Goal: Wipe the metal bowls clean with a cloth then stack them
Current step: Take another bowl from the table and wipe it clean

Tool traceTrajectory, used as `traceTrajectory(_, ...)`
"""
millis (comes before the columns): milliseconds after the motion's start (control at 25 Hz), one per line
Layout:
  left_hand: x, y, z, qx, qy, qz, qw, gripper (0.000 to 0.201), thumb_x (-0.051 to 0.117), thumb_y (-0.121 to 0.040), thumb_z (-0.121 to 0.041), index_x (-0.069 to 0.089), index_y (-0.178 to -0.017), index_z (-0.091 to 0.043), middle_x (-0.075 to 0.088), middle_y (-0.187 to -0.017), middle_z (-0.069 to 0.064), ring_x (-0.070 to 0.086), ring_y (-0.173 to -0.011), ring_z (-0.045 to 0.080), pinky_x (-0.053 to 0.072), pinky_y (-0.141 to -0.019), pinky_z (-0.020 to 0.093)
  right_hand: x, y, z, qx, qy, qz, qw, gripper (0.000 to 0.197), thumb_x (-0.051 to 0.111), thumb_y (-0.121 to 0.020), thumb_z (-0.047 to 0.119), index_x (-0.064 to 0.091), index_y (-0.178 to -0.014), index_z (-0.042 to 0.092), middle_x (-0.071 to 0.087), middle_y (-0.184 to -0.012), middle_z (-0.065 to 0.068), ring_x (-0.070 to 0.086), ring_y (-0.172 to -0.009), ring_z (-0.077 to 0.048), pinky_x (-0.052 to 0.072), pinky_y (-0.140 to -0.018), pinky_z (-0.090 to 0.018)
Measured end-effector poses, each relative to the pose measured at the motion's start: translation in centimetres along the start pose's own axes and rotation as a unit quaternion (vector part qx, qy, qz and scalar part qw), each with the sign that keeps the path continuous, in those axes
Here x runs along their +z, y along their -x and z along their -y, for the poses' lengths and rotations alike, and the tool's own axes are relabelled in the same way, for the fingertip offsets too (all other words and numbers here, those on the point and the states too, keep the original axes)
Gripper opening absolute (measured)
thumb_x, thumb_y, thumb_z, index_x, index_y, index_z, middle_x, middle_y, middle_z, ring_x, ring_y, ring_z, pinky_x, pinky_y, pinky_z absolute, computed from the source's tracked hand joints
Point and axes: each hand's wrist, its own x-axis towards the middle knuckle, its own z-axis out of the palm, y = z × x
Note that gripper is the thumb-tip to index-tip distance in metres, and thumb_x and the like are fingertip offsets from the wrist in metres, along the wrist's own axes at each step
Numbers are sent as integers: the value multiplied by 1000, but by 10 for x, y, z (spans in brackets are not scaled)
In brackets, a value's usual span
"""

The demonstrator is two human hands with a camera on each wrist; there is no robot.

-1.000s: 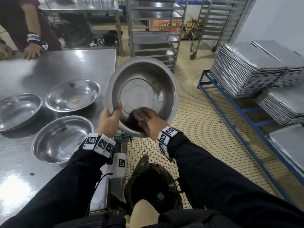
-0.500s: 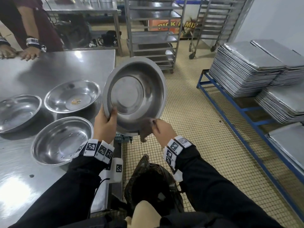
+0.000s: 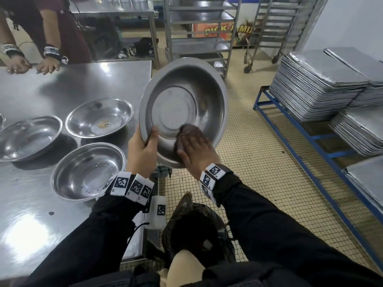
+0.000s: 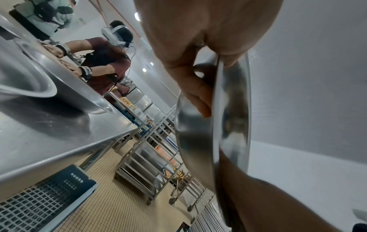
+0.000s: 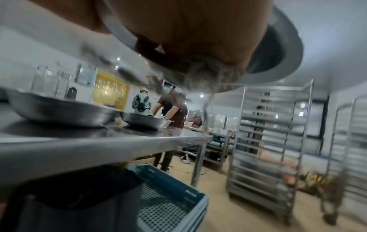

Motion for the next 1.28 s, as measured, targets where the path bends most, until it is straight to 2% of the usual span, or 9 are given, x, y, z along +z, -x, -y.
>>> traceTrajectory(120, 0, 3, 4, -5, 0, -15, 1000, 16, 48, -100, -22, 54, -96, -36, 62, -86, -13, 59, -76, -14, 45, -70, 7, 2, 12, -10, 63, 6, -59, 996, 68, 1, -96, 52, 23, -149, 16, 24, -155, -7, 11, -145, -26, 0, -119, -42)
traceTrajectory(240, 4, 6, 4, -5, 14, -30, 999, 15, 49, -100, -19, 54, -100, -33, 62, -91, -14, 59, -81, -15, 44, -74, 6, 15, 32, 23, 4, -143, -150, 978, 73, -3, -95, 56, 42, -140, 20, 43, -145, -3, 28, -140, -22, 15, -117, -43)
traceTrajectory(320, 7, 9, 0, 0, 25, -43, 999, 23, 48, -100, -14, 51, -93, -35, 60, -86, -13, 58, -75, -16, 43, -70, 5, 16, 33, 45, -27, -243, -154, 957, 63, 6, -96, 53, 42, -140, 25, 42, -146, 4, 26, -140, -14, 8, -118, -36)
traceTrajectory(520, 3, 10, -3, -8, 36, -32, 999, 22, 48, -100, -17, 51, -90, -36, 60, -85, -13, 57, -74, -15, 44, -71, 8, -2, 9, 18, 36, -88, -51, 994, 54, 7, -98, 51, 17, -148, 34, 12, -157, 8, -4, -146, -14, -20, -107, -45)
traceTrajectory(680, 6, 9, 0, -27, 48, -28, 998, 15, 47, -101, -19, 53, -101, -33, 60, -91, -15, 56, -78, -16, 42, -74, 7, -4, -3, -24, 161, -51, -65, 984, 63, 12, -98, 49, -11, -149, 21, -23, -155, -3, -24, -141, -26, -9, -112, -53)
traceTrajectory(840, 5, 9, 3, -67, 70, -28, 995, 12, 48, -100, -21, 56, -107, -27, 62, -92, -13, 58, -76, -17, 43, -69, 3, -4, -4, -33, 207, -269, -318, 885, 66, 42, -97, 37, 9, -151, 17, 11, -156, -16, 25, -138, -26, 28, -109, -37)
traceTrajectory(960, -5, 7, 9, -113, 93, -19, 989, 13, 52, -99, -24, 61, -107, -28, 69, -94, -5, 66, -81, -4, 53, -75, 17, -27, -4, -50, 265, -479, -302, 780, 47, 57, -92, 29, 41, -135, 25, 60, -118, -4, 60, -100, -15, 51, -89, -34)
traceTrajectory(1120, -17, -5, 19, -140, 68, -11, 988, 31, 60, -93, -28, 60, -123, -20, 71, -103, -1, 68, -99, 20, 51, -95, 48, -41, 3, -54, 274, -487, -264, 786, 26, 63, -89, 22, 55, -111, 14, 60, -89, 6, 57, -76, -4, 48, -66, -19)
traceTrajectory(1280, -11, 0, 14, -82, 45, 24, 995, 40, 68, -88, -23, 54, -126, -22, 68, -108, -4, 68, -95, 6, 55, -83, 26, -41, 3, -32, 317, -544, -318, 709, 22, 63, -89, 20, 50, -104, 11, 54, -80, 9, 53, -69, -2, 47, -65, -24)
